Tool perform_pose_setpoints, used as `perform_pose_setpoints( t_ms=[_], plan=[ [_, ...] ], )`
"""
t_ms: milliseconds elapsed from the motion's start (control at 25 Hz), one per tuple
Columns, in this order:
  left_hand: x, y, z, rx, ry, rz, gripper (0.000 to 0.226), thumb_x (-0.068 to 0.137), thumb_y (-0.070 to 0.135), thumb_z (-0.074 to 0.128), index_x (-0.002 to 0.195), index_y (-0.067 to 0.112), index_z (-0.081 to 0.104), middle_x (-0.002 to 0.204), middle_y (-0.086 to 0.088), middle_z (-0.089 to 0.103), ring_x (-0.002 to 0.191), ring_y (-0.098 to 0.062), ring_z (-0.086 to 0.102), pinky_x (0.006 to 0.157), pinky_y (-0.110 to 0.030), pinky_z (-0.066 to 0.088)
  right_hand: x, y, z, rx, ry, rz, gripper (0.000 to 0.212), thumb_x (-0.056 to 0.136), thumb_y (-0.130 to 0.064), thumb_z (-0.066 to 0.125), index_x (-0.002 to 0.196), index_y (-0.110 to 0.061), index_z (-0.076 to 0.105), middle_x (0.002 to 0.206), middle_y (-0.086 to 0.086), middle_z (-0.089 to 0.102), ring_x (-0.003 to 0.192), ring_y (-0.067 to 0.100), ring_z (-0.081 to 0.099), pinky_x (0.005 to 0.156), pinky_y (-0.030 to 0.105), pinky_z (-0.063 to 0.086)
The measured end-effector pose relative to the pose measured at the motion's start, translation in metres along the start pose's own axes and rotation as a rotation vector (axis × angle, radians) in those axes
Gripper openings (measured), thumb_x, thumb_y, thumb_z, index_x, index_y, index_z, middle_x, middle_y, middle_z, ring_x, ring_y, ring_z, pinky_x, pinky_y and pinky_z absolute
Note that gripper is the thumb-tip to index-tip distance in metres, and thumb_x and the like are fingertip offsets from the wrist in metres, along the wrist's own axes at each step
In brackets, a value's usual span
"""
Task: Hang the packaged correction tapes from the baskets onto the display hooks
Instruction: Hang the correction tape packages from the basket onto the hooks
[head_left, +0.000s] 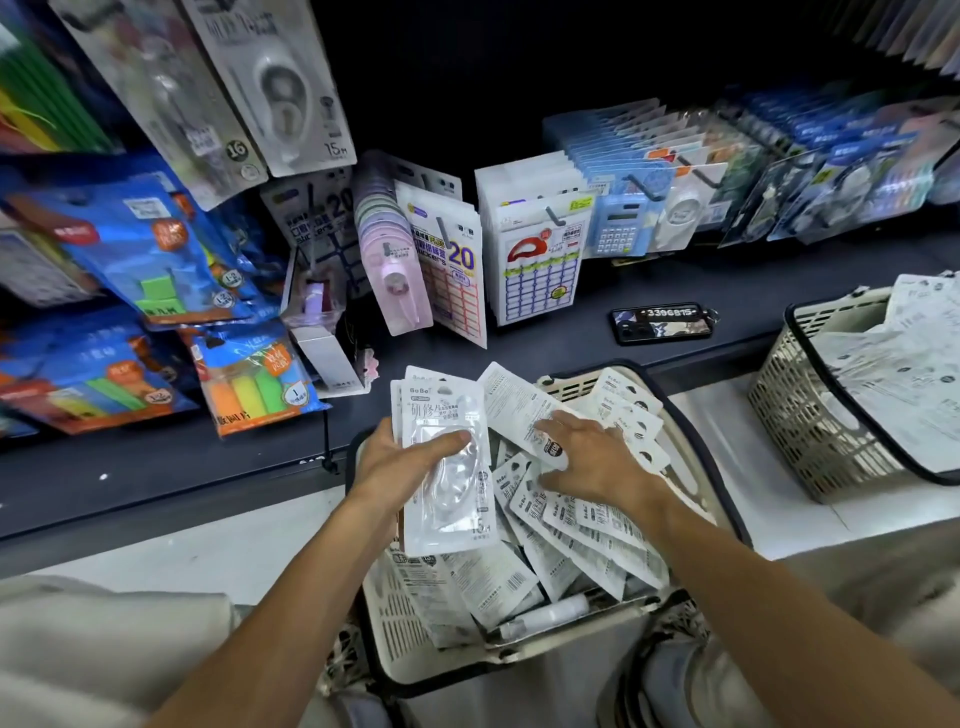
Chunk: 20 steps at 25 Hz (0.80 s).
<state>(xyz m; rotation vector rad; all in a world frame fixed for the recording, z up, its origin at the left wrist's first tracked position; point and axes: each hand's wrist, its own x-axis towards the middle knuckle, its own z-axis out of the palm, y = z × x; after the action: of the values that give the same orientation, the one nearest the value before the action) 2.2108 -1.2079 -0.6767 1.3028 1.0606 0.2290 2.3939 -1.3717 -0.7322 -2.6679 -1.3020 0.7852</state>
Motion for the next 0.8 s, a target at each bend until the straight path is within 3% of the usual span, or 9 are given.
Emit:
perform_pose_setpoints(
  t_ms=[80,240,320,400,520,640,720,800],
  plan=[
    [0.001,-0.001,-0.002,-0.026,0.020,0.007,0.059,0.067,0.028,0.095,0.118,0.026,0.065,0.100,0.010,0.080,0.085,-0.009,0.077,0.075,-0.031,0.058,0.006,-0.006,0.008,-0.068,0.024,0.065,0.077,0.089,-0.038,0.066,0.155,-0.024,0.028,0.161,0.003,0.031,0.141,0.030,0.038,0.116,0.051,0.027],
    [0.005,0.001,-0.011,-0.053,0.044,0.024,0.056,0.067,0.025,0.095,0.115,0.026,0.066,0.093,0.014,0.080,0.077,-0.004,0.077,0.065,-0.025,0.056,0.000,-0.005,0.005,-0.182,0.285,0.058,0.047,0.088,-0.001,0.051,0.131,-0.019,0.057,0.116,0.002,0.068,0.110,0.025,0.059,0.109,0.040,0.041],
    [0.011,0.007,-0.018,-0.042,0.068,0.049,0.053,0.067,0.020,0.095,0.112,0.025,0.067,0.093,0.011,0.081,0.079,-0.008,0.078,0.067,-0.026,0.059,-0.007,0.001,-0.017,-0.075,0.460,-0.032,0.030,0.096,-0.002,0.052,0.114,-0.017,0.071,0.096,0.002,0.073,0.097,0.027,0.063,0.098,0.040,0.047],
    [0.018,0.011,-0.024,0.004,0.132,0.092,0.049,0.067,0.015,0.094,0.106,0.026,0.068,0.094,0.008,0.080,0.086,-0.014,0.077,0.079,-0.034,0.060,-0.014,0.005,-0.062,0.155,0.541,-0.144,0.016,0.097,-0.012,0.063,0.098,-0.018,0.079,0.091,0.001,0.077,0.093,0.027,0.065,0.088,0.037,0.049],
    [0.018,0.017,-0.025,0.038,0.080,0.130,0.047,0.066,0.013,0.094,0.102,0.028,0.068,0.093,0.010,0.080,0.089,-0.015,0.077,0.079,-0.032,0.059,-0.035,0.002,-0.139,0.549,0.303,-0.333,0.015,0.084,-0.022,0.080,0.082,-0.037,0.077,0.085,-0.012,0.077,0.081,0.008,0.070,0.073,0.027,0.056],
    [0.004,0.024,-0.011,0.060,-0.234,0.099,0.062,0.054,0.027,0.095,0.111,0.029,0.069,0.101,0.008,0.081,0.087,-0.011,0.078,0.067,-0.027,0.060,-0.051,-0.021,-0.161,0.860,0.103,-0.396,0.010,0.076,-0.024,0.084,0.083,-0.027,0.077,0.083,-0.002,0.078,0.073,0.008,0.072,0.060,0.020,0.055],
    [-0.004,0.029,0.000,0.057,-0.377,0.070,0.068,0.050,0.033,0.091,0.115,0.029,0.072,0.104,0.005,0.081,0.087,-0.012,0.078,0.064,-0.026,0.060,-0.050,-0.045,-0.140,0.864,0.040,-0.368,0.013,0.080,-0.016,0.083,0.083,-0.025,0.074,0.081,-0.001,0.078,0.071,0.011,0.072,0.061,0.023,0.055],
    [-0.005,0.033,0.003,-0.095,-0.477,-0.054,0.066,0.051,0.038,0.092,0.113,0.020,0.078,0.102,-0.005,0.081,0.087,-0.021,0.078,0.068,-0.031,0.062,-0.045,-0.065,-0.119,0.802,0.077,-0.383,0.015,0.083,-0.011,0.082,0.086,-0.022,0.071,0.081,-0.007,0.077,0.073,0.008,0.070,0.068,0.025,0.055]
  ],
)
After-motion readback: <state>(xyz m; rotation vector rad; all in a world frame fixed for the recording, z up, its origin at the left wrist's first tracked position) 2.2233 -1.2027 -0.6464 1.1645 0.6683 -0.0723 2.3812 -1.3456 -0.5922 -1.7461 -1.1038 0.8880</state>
